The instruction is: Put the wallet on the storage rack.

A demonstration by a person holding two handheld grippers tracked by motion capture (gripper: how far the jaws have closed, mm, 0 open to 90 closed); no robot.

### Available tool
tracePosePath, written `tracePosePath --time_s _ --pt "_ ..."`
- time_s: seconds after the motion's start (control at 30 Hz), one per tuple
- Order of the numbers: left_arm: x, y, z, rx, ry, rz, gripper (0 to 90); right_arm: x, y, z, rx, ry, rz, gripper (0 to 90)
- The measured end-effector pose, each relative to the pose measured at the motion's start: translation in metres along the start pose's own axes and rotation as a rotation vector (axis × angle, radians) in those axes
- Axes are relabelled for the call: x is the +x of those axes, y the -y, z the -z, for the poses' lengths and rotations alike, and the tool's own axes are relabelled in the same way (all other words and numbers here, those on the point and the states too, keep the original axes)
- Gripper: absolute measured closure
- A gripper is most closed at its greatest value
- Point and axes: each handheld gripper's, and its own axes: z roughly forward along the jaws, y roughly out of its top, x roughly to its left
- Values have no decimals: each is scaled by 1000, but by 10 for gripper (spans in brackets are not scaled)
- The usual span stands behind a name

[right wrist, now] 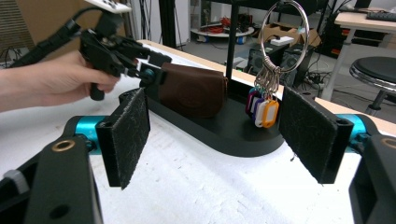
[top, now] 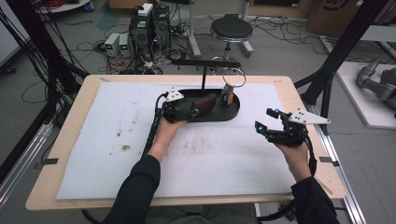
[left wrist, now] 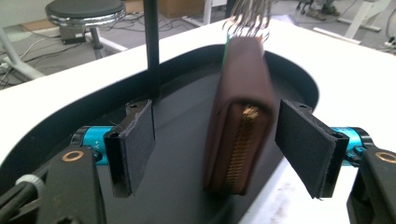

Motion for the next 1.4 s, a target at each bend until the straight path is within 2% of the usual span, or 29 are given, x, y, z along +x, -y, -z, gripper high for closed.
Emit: tracePosePath --time_s 0.07,0.23,0.47,0.67,0.9,0.97,1.2,1.4 --pt "-3 -5 8 -2 5 -19 284 -1 0 1 -2 3 -4 258" --pt "-8 -14 31 -26 24 -31 279 -3 1 2 -3 14 -15 257" --pt "-13 -14 75 -59 40 -45 248 -3 3 3 10 28 -19 249" --pt "-15 3 117 -82 14 -30 247 -3 5 2 30 52 -20 236" --pt "-11 26 156 -53 7 -5 247 -3 10 4 47 109 -48 236" --pt "-8 31 164 -44 -2 1 247 -4 12 5 56 124 -58 236" --pt "3 49 187 -66 -46 41 247 -7 22 15 55 171 -91 236" --pt "7 54 195 -68 -62 12 247 -8 29 17 74 189 -97 236"
